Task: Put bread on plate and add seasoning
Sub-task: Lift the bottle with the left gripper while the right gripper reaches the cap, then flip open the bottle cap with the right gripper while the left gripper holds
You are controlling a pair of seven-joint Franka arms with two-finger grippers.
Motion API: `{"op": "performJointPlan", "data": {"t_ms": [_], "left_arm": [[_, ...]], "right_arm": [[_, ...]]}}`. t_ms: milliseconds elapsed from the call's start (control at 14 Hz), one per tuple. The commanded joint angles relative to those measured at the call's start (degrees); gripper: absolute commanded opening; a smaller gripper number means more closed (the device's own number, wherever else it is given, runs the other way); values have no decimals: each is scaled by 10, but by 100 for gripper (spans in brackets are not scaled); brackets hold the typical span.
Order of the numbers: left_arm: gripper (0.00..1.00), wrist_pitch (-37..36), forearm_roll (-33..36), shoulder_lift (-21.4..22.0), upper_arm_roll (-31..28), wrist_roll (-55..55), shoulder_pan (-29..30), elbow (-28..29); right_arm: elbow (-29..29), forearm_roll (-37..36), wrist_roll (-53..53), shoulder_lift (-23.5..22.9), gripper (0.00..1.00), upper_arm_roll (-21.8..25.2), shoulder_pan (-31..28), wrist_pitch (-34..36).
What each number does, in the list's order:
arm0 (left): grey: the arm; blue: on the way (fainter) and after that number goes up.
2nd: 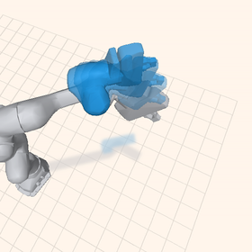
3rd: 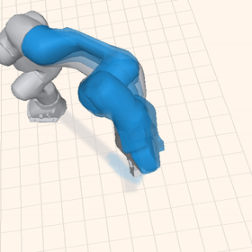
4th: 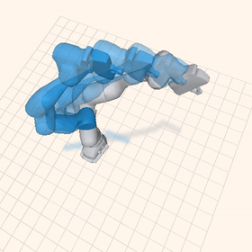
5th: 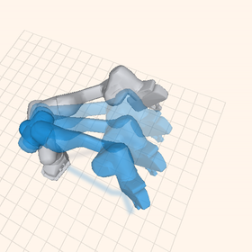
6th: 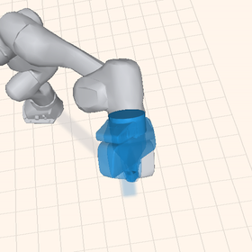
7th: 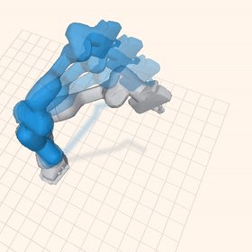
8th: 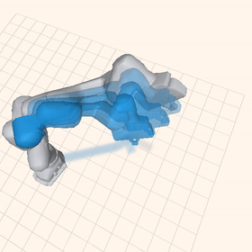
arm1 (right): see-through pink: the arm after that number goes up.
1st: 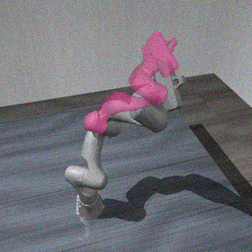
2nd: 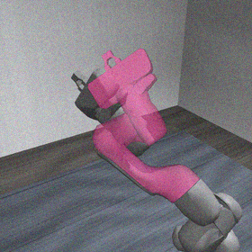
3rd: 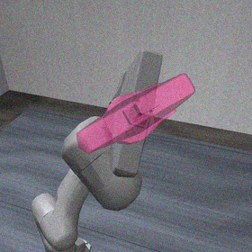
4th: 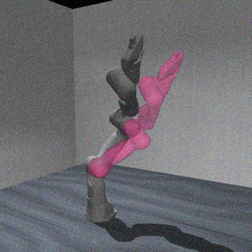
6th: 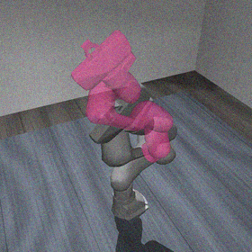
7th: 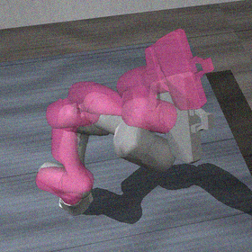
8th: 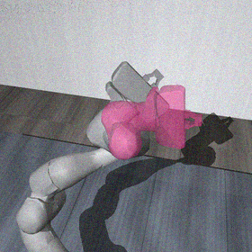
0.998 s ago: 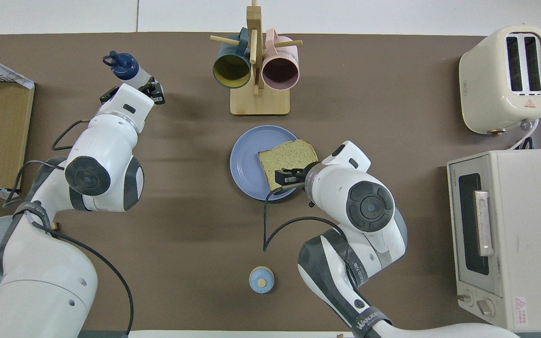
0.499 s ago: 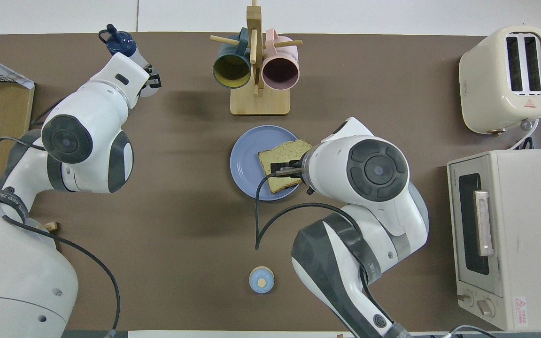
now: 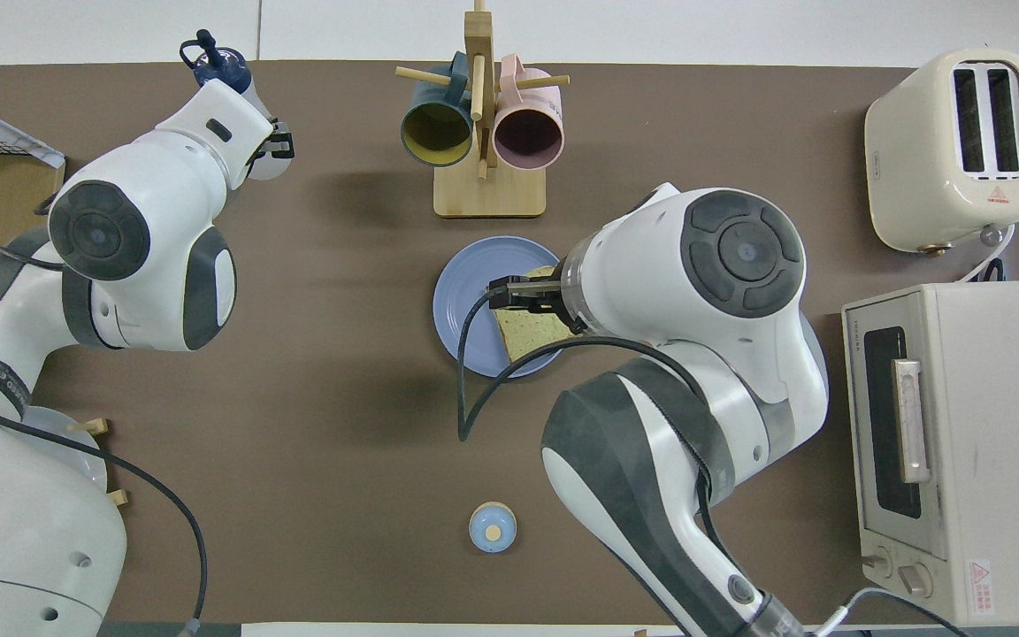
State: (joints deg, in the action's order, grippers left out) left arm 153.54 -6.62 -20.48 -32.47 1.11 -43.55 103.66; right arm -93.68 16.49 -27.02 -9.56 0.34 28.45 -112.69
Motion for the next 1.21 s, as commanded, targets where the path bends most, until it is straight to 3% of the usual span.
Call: {"op": "performJointPlan", "data": {"t_ms": [0,428,784,998,1141], "left_arm": [[0,-57,2,29,14,118,16,-11],[0,-238,-26,122,14,334,15,-7],[0,-422,-35,206,14,477,10,-4],[0,-499,-35,227,17,518,3,-3],[0,-532,-35,236,28,533,-7,-3]], "right_arm": [[132,38,-50,-46,100,-4,-10,78],[141,157,-188,-26,100,1,-19,45],[137,211,-229,-26,100,-1,-16,-3],[134,216,-282,-27,100,-6,-7,-51],[132,205,-284,-27,99,-7,29,-95]]}}
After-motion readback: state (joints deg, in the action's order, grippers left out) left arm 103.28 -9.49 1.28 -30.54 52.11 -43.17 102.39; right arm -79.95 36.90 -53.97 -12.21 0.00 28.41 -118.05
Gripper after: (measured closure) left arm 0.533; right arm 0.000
